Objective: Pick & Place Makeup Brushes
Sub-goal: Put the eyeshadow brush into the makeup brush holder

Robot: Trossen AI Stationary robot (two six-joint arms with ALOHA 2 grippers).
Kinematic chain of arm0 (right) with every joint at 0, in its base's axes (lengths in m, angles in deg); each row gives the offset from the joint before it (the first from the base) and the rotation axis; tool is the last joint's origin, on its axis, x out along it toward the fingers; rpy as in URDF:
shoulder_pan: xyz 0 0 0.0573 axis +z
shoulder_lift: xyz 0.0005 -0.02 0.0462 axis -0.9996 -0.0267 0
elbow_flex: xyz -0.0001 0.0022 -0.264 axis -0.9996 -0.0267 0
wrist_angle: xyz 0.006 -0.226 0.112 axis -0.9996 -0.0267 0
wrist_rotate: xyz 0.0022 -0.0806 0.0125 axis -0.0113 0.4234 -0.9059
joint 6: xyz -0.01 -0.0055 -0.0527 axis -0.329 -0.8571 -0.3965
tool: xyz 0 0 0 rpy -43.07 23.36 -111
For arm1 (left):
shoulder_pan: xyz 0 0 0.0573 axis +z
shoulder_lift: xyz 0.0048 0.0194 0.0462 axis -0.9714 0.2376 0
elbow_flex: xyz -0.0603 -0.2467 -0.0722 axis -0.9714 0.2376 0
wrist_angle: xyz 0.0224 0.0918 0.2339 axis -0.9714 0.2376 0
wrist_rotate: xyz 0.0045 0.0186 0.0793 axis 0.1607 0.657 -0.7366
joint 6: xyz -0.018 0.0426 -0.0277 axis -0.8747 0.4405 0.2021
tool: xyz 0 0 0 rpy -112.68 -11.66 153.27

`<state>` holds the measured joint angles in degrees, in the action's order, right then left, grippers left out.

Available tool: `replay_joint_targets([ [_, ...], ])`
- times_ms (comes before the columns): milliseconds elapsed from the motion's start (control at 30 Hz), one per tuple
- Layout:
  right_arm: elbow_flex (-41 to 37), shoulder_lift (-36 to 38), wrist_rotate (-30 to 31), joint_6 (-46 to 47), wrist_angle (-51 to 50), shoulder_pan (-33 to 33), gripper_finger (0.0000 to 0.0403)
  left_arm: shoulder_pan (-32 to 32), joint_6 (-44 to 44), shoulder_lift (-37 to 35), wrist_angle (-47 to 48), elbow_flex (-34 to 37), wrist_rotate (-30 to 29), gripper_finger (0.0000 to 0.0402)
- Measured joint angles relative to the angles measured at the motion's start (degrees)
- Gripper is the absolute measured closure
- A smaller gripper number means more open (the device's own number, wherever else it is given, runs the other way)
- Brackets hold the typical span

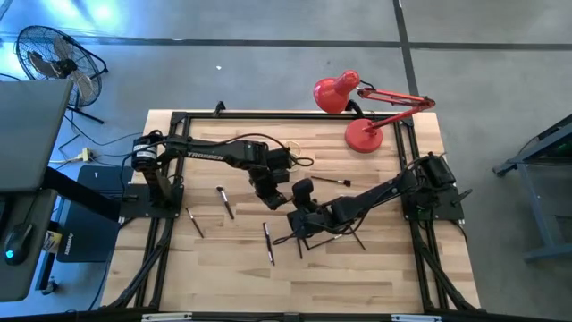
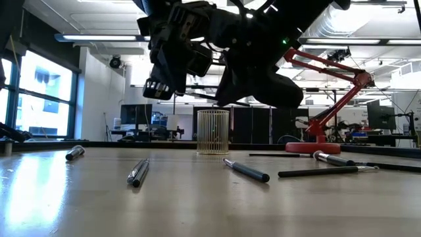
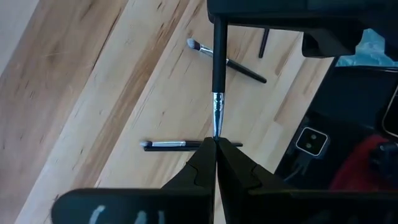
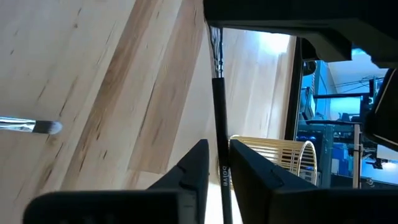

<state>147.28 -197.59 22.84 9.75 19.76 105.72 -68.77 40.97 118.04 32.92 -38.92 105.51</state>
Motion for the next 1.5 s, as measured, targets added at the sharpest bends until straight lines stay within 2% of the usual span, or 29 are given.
replay_joint_targets([
  [167,0.0,-0.01,-0.42,0.07,-0.28,0.0,0.0393,0.0,-0.04,0.0,0.02,0.0,0.18,0.0401],
  [333,0.0,-0.01,-0.59,1.81,-0.33,-0.03,0.0386,0.0,-0.15,0.0,-0.29,0.0,0.83,0.0401],
  [467,-0.02,-0.01,-1.16,3.92,-0.79,-0.13,0.0397,0.0,-0.21,0.0,-1.42,0.02,0.84,0.0393],
  [1167,-0.02,-0.01,-2.95,13.56,-3.96,-0.37,0.0399,0.02,-0.41,-0.15,-4.61,0.02,-0.34,0.0306],
  [1300,-0.02,-0.01,-3.35,15.81,-5.37,-0.37,0.04,0.04,1.45,-1.91,-4.91,0.01,-2.6,0.0304],
  [1500,0.0,-0.01,-3.4,21.35,-7.52,-0.36,0.04,0.04,3.68,-4.13,-3.77,0.02,-9.21,0.0304],
])
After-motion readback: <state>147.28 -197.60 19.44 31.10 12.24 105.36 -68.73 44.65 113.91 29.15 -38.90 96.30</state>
